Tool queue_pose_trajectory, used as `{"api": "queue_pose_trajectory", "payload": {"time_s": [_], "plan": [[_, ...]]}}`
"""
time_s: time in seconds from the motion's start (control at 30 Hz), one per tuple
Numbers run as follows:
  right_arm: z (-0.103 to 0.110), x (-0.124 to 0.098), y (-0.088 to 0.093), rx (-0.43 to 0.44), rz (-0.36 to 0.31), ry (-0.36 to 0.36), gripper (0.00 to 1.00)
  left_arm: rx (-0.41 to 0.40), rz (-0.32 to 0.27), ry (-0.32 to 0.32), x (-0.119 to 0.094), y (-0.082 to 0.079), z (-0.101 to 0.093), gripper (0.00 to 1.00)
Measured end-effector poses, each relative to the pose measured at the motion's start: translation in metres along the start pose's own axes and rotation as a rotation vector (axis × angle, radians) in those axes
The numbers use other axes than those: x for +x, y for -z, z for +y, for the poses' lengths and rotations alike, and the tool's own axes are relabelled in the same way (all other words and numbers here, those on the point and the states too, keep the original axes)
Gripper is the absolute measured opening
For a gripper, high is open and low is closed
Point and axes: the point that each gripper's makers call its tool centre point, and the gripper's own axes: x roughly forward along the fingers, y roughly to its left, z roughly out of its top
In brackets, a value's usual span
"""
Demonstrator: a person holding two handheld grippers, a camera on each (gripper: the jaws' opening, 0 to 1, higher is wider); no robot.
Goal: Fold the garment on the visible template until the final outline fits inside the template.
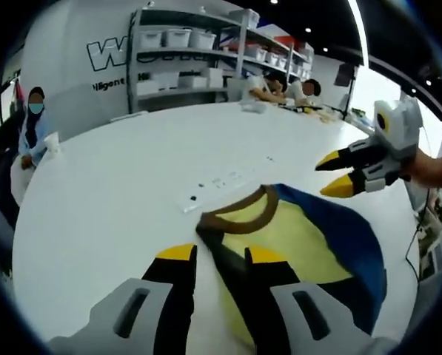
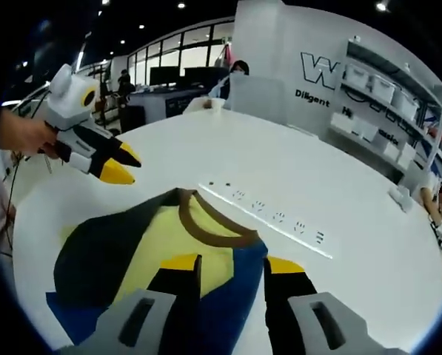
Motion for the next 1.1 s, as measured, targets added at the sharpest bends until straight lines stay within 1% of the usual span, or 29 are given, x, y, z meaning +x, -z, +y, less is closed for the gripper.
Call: {"api": "queue_pose_trajectory", "payload": {"time_s": [0.17,0.3,0.47,0.63,0.73,0.8,1.1], "plan": [[0.009,-0.009,0.001,-0.016,-0.01,-0.015,0.35,-0.002,-0.002,0.0,-0.006,0.005,-0.005,0.34],[0.013,-0.015,-0.001,-0.02,-0.026,-0.026,0.38,0.001,-0.004,0.002,-0.011,0.008,-0.009,0.36],[0.023,-0.023,-0.004,-0.022,-0.044,-0.048,0.45,0.021,-0.004,0.014,-0.018,0.011,-0.017,0.37],[0.032,-0.029,-0.005,-0.021,-0.057,-0.065,0.47,0.031,-0.002,0.032,-0.023,0.017,-0.026,0.37],[0.039,-0.034,-0.004,-0.021,-0.063,-0.082,0.49,0.053,0.001,0.063,-0.026,0.021,-0.037,0.37],[0.043,-0.037,-0.002,-0.025,-0.068,-0.089,0.5,0.076,0.01,0.072,-0.028,0.024,-0.042,0.38],[0.06,-0.054,0.004,-0.001,-0.085,-0.108,0.49,0.117,0.011,0.111,-0.036,0.031,-0.062,0.38]]}}
